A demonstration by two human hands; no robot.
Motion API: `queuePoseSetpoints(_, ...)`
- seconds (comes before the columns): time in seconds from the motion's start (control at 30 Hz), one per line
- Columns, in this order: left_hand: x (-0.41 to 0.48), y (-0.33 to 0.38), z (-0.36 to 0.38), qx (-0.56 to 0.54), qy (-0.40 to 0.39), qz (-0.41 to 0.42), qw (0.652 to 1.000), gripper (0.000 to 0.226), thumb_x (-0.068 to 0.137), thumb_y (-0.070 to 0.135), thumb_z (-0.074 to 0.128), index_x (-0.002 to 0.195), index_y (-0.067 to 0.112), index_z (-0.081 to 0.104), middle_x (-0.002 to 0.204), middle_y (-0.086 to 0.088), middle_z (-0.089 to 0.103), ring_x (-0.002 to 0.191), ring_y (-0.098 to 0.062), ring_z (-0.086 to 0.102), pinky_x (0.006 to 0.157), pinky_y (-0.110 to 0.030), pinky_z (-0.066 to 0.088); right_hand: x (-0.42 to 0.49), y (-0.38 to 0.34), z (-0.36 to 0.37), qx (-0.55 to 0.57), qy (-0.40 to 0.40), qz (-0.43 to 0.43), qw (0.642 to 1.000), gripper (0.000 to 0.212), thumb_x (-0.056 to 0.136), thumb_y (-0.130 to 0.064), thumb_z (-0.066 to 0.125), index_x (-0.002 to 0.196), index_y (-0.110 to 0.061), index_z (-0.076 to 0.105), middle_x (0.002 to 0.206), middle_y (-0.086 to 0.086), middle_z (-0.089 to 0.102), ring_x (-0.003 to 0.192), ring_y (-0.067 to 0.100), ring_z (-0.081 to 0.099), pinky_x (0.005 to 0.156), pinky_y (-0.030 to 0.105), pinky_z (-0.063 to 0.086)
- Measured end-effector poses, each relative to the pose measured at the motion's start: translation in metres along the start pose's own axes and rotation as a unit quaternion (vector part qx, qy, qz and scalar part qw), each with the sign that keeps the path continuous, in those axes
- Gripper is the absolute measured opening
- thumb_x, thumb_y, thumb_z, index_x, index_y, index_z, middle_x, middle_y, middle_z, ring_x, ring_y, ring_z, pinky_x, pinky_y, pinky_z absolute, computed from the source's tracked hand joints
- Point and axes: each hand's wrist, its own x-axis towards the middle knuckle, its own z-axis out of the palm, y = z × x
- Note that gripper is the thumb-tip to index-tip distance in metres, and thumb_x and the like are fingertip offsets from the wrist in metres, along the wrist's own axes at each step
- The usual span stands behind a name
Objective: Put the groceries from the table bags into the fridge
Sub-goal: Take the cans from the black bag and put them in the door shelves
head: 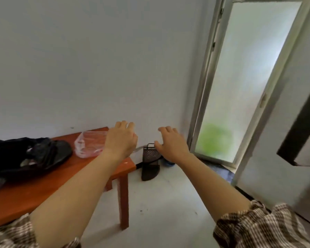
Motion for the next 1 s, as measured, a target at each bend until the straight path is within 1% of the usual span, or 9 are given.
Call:
queuePoseSetpoints(0.17, 0.0, -0.121, 0.015, 0.015, -0.027, -0.071, 0.997, 0.041, 0.096, 0.025, 0.036, 0.133, 0.014, 0.048, 0.137, -0.008, 0.05, 0.124, -0.027, 0.045, 0.1, -0.041, 0.038, 0.061, -0.088, 0.069, 0.038, -0.047, -0.03, 0.998, 0.05, 0.095, -0.039, 0.047, 0.139, -0.015, 0.041, 0.14, 0.006, 0.047, 0.128, 0.027, 0.042, 0.103, 0.044, 0.036)
queuePoseSetpoints(0.23, 0.002, -0.161, 0.027, 0.027, -0.039, -0.094, 0.994, 0.043, 0.096, 0.026, 0.036, 0.136, 0.013, 0.045, 0.14, -0.009, 0.047, 0.128, -0.027, 0.042, 0.101, -0.04, 0.038, 0.084, -0.113, 0.095, 0.046, -0.067, -0.039, 0.996, 0.049, 0.095, -0.038, 0.047, 0.138, -0.015, 0.042, 0.139, 0.007, 0.047, 0.127, 0.027, 0.042, 0.103, 0.044, 0.037)
queuePoseSetpoints(0.33, 0.007, -0.216, 0.048, 0.022, -0.054, -0.121, 0.991, 0.045, 0.097, 0.026, 0.034, 0.139, 0.011, 0.041, 0.138, -0.011, 0.047, 0.124, -0.03, 0.043, 0.091, -0.042, 0.045, 0.12, -0.146, 0.134, 0.051, -0.096, -0.057, 0.992, 0.049, 0.094, -0.037, 0.047, 0.138, -0.015, 0.042, 0.139, 0.006, 0.047, 0.127, 0.027, 0.042, 0.102, 0.044, 0.036)
queuePoseSetpoints(0.4, 0.012, -0.251, 0.063, 0.022, -0.06, -0.142, 0.988, 0.045, 0.097, 0.027, 0.034, 0.139, 0.012, 0.04, 0.134, -0.01, 0.048, 0.121, -0.03, 0.044, 0.087, -0.042, 0.046, 0.145, -0.167, 0.159, 0.056, -0.109, -0.073, 0.99, 0.048, 0.094, -0.037, 0.048, 0.136, -0.015, 0.043, 0.138, 0.005, 0.048, 0.126, 0.027, 0.042, 0.101, 0.044, 0.036)
queuePoseSetpoints(0.6, 0.034, -0.358, 0.104, -0.004, -0.068, -0.221, 0.973, 0.039, 0.096, 0.025, 0.038, 0.133, 0.013, 0.047, 0.135, -0.007, 0.049, 0.123, -0.027, 0.044, 0.09, -0.042, 0.045, 0.219, -0.237, 0.234, 0.087, -0.142, -0.117, 0.979, 0.05, 0.094, -0.035, 0.05, 0.14, -0.017, 0.041, 0.144, 0.004, 0.045, 0.132, 0.026, 0.039, 0.105, 0.046, 0.037)
queuePoseSetpoints(0.7, 0.033, -0.412, 0.121, -0.009, -0.067, -0.262, 0.963, 0.039, 0.096, 0.025, 0.039, 0.132, 0.015, 0.048, 0.133, -0.005, 0.051, 0.122, -0.025, 0.045, 0.087, -0.039, 0.048, 0.249, -0.273, 0.267, 0.088, -0.174, -0.146, 0.97, 0.048, 0.095, -0.034, 0.046, 0.14, -0.018, 0.042, 0.145, 0.003, 0.044, 0.135, 0.026, 0.036, 0.106, 0.046, 0.032)
queuePoseSetpoints(0.8, 0.026, -0.466, 0.134, -0.021, -0.077, -0.308, 0.948, 0.039, 0.097, 0.027, 0.038, 0.133, 0.017, 0.048, 0.134, -0.004, 0.051, 0.121, -0.024, 0.045, 0.089, -0.039, 0.047, 0.273, -0.312, 0.299, 0.1, -0.205, -0.178, 0.957, 0.046, 0.096, -0.034, 0.045, 0.139, -0.017, 0.042, 0.142, 0.004, 0.045, 0.133, 0.029, 0.036, 0.107, 0.047, 0.029)
queuePoseSetpoints(0.9, 0.017, -0.519, 0.148, -0.032, -0.096, -0.341, 0.935, 0.036, 0.098, 0.027, 0.037, 0.131, 0.019, 0.047, 0.131, -0.003, 0.05, 0.119, -0.023, 0.045, 0.086, -0.038, 0.047, 0.289, -0.356, 0.331, 0.108, -0.234, -0.218, 0.941, 0.048, 0.097, -0.034, 0.044, 0.141, -0.017, 0.04, 0.143, 0.004, 0.044, 0.131, 0.027, 0.036, 0.105, 0.045, 0.033)
queuePoseSetpoints(1.0, 0.016, -0.568, 0.162, -0.043, -0.118, -0.349, 0.929, 0.035, 0.098, 0.027, 0.038, 0.13, 0.02, 0.048, 0.13, -0.001, 0.051, 0.119, -0.022, 0.044, 0.084, -0.039, 0.048, 0.301, -0.401, 0.364, 0.105, -0.246, -0.25, 0.931, 0.049, 0.098, -0.035, 0.043, 0.143, -0.016, 0.038, 0.143, 0.004, 0.043, 0.131, 0.027, 0.036, 0.104, 0.043, 0.034)
